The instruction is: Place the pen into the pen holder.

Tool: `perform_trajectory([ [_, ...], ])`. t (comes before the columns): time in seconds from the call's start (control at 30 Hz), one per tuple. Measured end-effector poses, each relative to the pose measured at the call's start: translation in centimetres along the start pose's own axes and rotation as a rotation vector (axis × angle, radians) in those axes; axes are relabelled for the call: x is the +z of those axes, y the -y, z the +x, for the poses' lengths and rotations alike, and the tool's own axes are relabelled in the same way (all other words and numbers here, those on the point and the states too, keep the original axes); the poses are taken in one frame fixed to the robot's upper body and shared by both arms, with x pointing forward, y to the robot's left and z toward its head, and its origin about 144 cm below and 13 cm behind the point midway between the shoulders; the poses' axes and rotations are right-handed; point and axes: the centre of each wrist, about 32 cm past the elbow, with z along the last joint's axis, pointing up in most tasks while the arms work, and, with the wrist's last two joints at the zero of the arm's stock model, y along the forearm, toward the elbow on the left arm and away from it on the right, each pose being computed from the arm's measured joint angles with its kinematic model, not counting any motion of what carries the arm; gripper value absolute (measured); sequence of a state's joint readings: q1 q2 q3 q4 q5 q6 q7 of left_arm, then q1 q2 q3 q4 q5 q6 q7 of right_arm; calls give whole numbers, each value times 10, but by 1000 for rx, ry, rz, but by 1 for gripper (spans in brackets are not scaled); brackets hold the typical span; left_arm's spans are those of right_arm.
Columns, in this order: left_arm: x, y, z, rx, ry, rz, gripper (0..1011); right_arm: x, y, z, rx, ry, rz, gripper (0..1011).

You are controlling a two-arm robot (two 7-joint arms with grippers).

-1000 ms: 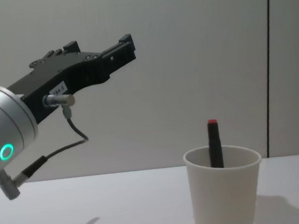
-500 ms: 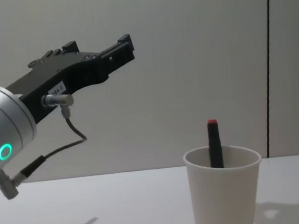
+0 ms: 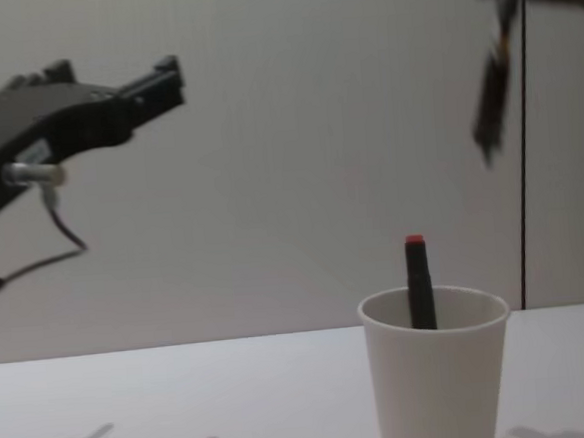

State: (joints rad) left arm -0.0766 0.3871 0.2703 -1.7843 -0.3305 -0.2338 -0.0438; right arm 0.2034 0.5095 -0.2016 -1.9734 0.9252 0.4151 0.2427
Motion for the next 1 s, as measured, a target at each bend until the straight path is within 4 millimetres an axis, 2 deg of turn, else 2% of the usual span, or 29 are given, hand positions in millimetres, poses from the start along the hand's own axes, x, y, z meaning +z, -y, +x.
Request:
perform_trajectory([
  [0.27,9,0,20,52,82,-4,1001,-29,25,-4,-80,39,-68,144],
  [0.57,13,0,30,79,123,-7,1001,-50,37,-10,-106,88,-35,144],
  [1.0,17,0,36,97,151,-10,1001,-49,35,-16,-69,173,78,144],
])
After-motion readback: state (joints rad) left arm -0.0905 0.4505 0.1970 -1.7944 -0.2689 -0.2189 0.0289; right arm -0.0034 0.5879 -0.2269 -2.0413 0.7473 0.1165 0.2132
